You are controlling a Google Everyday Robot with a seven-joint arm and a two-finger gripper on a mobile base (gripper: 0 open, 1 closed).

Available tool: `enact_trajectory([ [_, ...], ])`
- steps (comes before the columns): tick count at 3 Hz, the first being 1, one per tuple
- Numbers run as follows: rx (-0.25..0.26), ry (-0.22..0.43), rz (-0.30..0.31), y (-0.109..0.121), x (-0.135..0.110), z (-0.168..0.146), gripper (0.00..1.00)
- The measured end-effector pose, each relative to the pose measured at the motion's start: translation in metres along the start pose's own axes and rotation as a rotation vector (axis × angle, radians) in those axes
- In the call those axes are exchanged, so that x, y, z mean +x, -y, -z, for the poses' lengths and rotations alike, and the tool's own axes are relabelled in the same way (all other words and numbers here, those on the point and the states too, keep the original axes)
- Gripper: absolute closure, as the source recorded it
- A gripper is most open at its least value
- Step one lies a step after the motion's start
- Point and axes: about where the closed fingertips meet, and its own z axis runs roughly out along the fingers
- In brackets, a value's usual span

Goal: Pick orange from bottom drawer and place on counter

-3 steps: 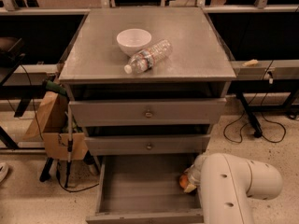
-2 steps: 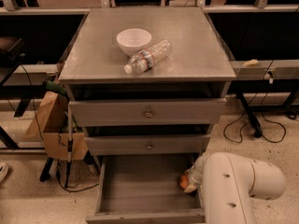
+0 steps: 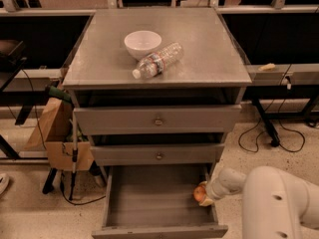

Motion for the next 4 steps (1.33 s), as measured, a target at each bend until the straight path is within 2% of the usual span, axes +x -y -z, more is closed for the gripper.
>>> enact_trajectory([
  [1, 0.037, 0.1, 0.038, -0.012, -0.006, 0.049, 1.0],
  [2, 0.084, 0.18, 0.104, -0.012, -0.021, 0.103, 1.0],
  [3, 0.126, 0.22, 0.171, 0.004, -0.044, 0.159, 1.0],
  [4, 0.165, 0.209, 0.222, 0.03, -0.075, 0.21, 1.0],
])
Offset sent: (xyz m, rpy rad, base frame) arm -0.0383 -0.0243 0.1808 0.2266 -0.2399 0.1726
